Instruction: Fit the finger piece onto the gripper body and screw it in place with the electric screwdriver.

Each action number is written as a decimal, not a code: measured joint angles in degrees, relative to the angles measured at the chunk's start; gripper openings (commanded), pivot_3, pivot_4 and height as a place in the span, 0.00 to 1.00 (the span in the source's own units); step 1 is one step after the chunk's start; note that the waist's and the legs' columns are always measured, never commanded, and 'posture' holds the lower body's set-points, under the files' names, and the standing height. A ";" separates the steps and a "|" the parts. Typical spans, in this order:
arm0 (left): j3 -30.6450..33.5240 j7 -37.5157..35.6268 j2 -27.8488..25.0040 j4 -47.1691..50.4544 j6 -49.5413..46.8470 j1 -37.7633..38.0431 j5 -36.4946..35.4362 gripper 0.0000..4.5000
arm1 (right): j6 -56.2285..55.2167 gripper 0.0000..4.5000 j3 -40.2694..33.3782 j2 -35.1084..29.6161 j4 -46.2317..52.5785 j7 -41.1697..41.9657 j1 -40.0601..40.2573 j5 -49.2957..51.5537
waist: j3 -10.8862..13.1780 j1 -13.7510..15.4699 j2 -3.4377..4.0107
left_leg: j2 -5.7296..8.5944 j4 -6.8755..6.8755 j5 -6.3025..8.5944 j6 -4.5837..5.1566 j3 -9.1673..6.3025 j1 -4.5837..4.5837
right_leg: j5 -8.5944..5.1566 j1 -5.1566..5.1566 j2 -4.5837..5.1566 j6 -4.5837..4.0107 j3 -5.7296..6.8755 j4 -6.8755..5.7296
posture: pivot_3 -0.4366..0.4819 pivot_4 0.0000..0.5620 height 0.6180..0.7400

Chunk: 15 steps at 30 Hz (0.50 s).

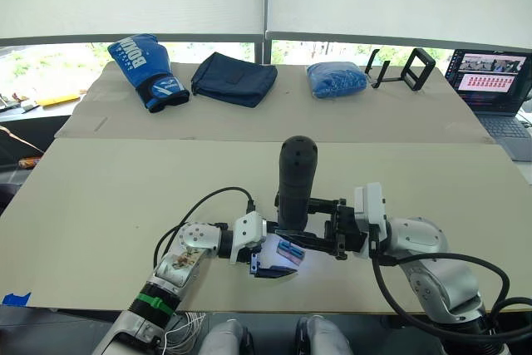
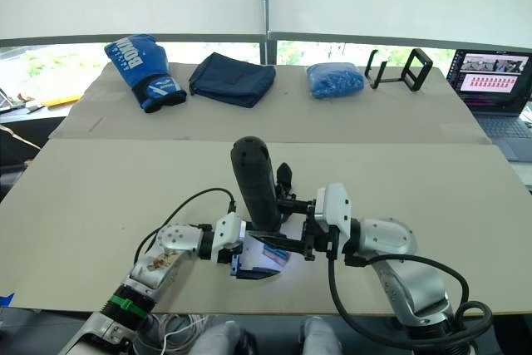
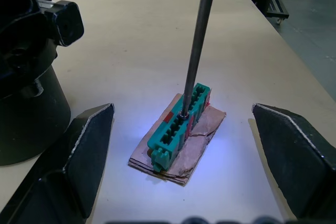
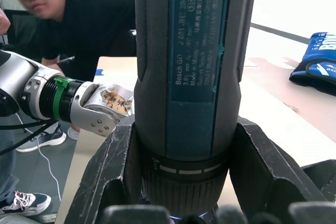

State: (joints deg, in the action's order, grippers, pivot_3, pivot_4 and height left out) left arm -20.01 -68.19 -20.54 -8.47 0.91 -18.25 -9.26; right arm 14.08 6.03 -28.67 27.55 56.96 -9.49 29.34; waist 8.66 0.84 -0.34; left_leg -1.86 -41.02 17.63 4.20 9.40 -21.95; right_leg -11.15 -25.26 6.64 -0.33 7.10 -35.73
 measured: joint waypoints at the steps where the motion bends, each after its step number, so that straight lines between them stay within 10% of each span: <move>1: 0.00 0.01 0.00 0.00 -0.01 0.00 0.00 0.99 | 0.00 0.42 0.00 -0.02 0.00 0.03 0.00 0.00 | 0.00 0.00 0.00 | 0.00 0.00 0.00 0.00 0.00 0.00 | 0.00 0.00 0.00 0.00 0.00 0.00 | 0.48 0.27 1.00; 15: 0.08 -0.06 0.36 -0.63 0.74 -0.01 0.00 0.99 | 0.00 0.42 -0.05 -0.32 0.00 0.25 0.07 0.00 | -0.01 0.07 0.01 | 0.00 0.00 0.02 0.03 -0.01 0.02 | 0.00 0.02 0.04 0.00 0.01 0.00 | 0.48 0.27 1.00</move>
State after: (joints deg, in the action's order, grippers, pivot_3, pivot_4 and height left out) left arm -19.93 -68.26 -20.19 -9.10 1.65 -18.27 -9.27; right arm 14.09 5.98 -28.99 27.55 57.21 -9.41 29.34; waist 8.65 0.91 -0.32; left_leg -1.86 -41.03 17.65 4.23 9.40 -21.94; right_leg -11.15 -25.24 6.67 -0.33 7.10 -35.73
